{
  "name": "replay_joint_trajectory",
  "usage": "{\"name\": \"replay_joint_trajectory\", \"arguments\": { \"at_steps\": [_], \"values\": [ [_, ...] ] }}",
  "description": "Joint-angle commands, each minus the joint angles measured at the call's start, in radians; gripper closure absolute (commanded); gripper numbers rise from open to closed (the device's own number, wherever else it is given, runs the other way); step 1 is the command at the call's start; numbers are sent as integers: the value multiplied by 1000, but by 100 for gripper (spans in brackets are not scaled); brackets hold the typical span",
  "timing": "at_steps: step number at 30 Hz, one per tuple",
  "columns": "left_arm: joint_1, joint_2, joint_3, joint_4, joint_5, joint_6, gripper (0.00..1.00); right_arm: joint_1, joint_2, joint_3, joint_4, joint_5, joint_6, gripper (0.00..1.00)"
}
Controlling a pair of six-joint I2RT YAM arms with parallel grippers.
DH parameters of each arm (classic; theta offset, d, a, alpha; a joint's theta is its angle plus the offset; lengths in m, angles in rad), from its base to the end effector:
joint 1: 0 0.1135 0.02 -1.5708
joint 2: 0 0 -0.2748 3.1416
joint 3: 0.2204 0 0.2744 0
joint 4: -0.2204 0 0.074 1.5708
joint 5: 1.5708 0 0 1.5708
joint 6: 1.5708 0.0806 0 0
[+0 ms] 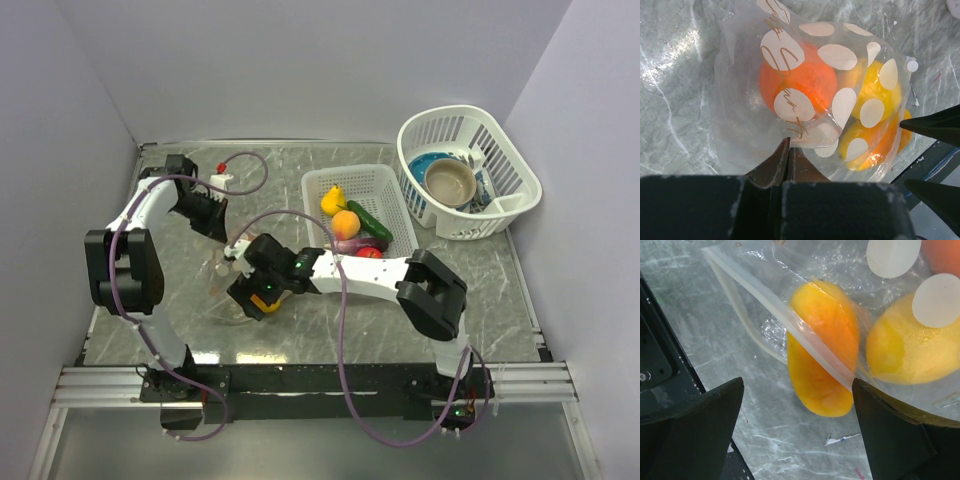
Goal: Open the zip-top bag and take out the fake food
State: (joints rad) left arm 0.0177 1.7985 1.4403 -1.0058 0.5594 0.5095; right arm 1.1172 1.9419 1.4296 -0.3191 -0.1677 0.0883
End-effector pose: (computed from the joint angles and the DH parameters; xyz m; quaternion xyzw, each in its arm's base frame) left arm 0.3838 -0.0360 0.2042 0.2604 0.9203 -0.2393 0.1673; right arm 0.2008 0.4426 0.1772 -0.4835 0.7940 0.2685 0.2523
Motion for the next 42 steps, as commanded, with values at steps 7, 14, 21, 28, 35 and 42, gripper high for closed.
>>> {"name": "replay_joint_trajectory", "arguments": {
  "at_steps": [7,14,21,28,35,42],
  "values": [
    [-10,7,54,1,14,-11,99,10,132,94,18,-3,18,4],
    [-12,9,60,-7,14,-6,99,12,155,106,34,33,33,9],
    [-10,9,58,-8,8,-5,99,13,149,153,52,25,36,31],
    [-12,21,65,65,-53,-74,99,12,3,-35,92,75,53,53],
    [-7,45,65,148,-107,-161,99,-11,-225,-218,140,135,71,53],
    [2,36,36,157,-136,-149,99,-71,-351,-345,169,214,119,54]
  ]
}}
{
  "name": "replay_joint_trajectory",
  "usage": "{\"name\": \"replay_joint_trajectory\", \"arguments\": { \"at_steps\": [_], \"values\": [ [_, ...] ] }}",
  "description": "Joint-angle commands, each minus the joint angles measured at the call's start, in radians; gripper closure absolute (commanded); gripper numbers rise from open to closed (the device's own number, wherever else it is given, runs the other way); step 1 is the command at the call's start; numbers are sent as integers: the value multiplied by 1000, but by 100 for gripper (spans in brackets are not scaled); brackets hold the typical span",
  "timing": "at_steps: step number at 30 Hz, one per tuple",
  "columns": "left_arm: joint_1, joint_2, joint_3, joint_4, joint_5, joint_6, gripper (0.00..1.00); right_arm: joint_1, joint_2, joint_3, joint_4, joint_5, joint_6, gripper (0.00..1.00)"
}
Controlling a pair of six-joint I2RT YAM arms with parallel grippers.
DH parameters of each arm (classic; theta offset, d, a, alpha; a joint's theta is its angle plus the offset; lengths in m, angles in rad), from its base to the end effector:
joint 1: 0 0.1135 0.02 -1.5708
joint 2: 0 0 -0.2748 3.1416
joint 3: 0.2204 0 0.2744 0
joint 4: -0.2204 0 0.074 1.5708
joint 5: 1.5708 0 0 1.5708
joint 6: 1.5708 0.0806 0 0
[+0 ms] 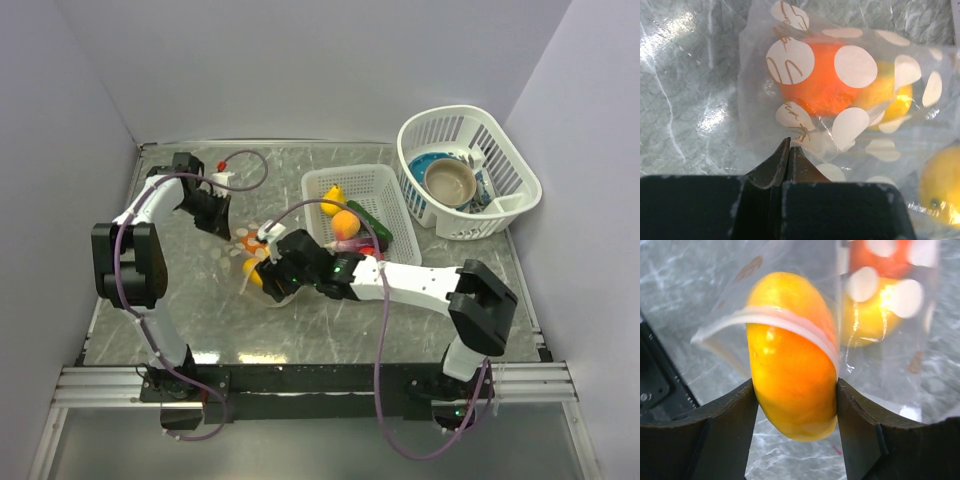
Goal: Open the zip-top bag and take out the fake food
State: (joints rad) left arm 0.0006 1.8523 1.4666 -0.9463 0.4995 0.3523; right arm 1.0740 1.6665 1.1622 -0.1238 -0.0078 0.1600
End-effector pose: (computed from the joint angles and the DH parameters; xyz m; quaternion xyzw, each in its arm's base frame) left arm 0.4013 -0.0384 0.1917 0.1973 0.9421 -0.2213 0.1567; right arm 0.2067 0.3825 0.2193 -0.3947 0.7987 0.2656 0.3684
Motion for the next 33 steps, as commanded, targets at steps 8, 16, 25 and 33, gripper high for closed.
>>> {"name": "replay_joint_trajectory", "arguments": {
  "at_steps": [8,16,25,33],
  "values": [
    [55,-15,-3,96,-56,24,99,-115,-162,-171,-71,11,76,51],
    [58,-15,-2,77,-39,33,99,-141,-244,-162,-66,118,111,56],
    [58,-61,47,-9,63,43,99,-311,-315,-91,-50,233,142,78],
    [59,-111,141,-137,169,66,99,-321,-162,-87,-192,483,194,30]
  ]
}}
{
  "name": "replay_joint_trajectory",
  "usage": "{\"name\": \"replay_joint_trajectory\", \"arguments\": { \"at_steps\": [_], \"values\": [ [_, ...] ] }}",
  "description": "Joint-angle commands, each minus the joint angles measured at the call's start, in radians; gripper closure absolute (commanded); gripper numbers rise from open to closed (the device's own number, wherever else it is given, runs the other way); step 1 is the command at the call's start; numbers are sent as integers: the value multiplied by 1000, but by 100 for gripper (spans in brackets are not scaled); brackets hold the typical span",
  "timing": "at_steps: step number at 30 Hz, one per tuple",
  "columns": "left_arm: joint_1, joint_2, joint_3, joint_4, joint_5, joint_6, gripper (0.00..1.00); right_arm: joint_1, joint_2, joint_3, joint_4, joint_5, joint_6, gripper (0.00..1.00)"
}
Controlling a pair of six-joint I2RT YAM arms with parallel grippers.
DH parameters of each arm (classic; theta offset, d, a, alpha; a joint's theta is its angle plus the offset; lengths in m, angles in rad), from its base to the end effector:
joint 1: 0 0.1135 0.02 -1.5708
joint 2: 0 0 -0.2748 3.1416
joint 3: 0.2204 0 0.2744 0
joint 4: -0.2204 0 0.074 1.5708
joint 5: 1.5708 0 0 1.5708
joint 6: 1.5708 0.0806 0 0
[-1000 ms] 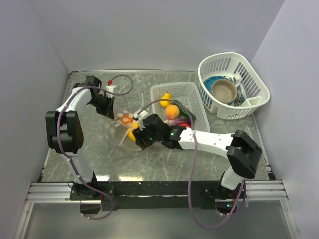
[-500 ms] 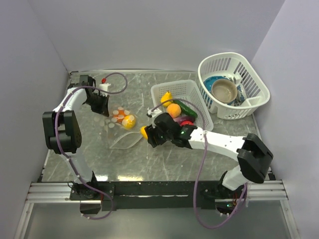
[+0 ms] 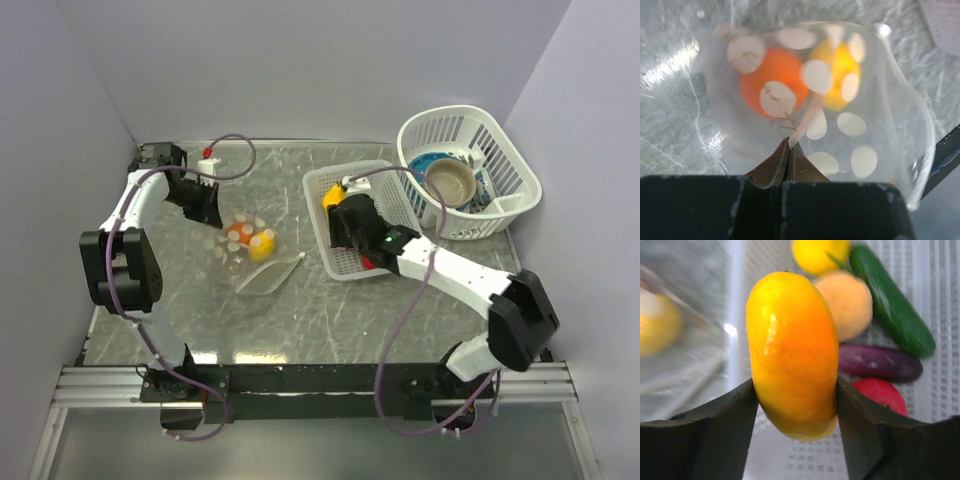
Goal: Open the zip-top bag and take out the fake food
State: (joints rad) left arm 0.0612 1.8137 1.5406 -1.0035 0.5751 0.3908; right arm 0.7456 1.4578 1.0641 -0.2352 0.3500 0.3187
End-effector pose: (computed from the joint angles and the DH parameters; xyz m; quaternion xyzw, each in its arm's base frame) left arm 0.4031 -0.0192 0.2302 0.1966 0.9289 -0.2419 0.1998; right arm 0.2982 0.2377 0.2512 -0.1087 0.8743 0.0930 0.4637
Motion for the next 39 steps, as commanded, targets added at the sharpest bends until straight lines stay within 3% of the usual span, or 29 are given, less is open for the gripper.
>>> {"name": "replay_joint_trajectory", "arguments": {
  "at_steps": [1,2,7,10,11,13,14,16,25,26,28,29,36,39],
  "values": [
    [-3,-76,70,-86,98,29,99,18,32,5,-76,144,37,20],
    [-3,-79,75,-90,103,31,99,32,17,-10,-70,159,23,2],
    [-4,-79,58,-83,97,33,99,185,-89,-9,-3,101,-66,0],
    [-4,-67,29,-67,88,37,99,247,-70,19,14,-50,-44,25],
    [-4,-68,21,-61,86,36,99,253,-60,13,31,-127,-29,46],
    [-4,-70,3,-52,72,34,99,262,-21,-1,102,-183,-20,68],
    [-4,-71,1,-49,68,36,99,264,1,0,114,-210,-6,88],
    [-4,-73,0,-53,59,43,99,264,85,20,126,-261,5,100],
    [-4,-79,15,-75,52,49,99,261,337,157,207,-344,6,100],
    [-4,-77,13,-78,55,49,99,259,345,157,221,-344,8,97],
    [-4,-73,6,-80,54,52,99,248,355,151,283,-347,23,73],
    [-4,-74,3,-81,54,54,99,244,358,143,301,-347,28,71],
    [-15,-50,-20,-138,51,112,99,232,360,103,433,-270,51,76],
    [-34,-34,-23,-191,68,148,99,233,415,132,457,-231,53,46]
  ]
}}
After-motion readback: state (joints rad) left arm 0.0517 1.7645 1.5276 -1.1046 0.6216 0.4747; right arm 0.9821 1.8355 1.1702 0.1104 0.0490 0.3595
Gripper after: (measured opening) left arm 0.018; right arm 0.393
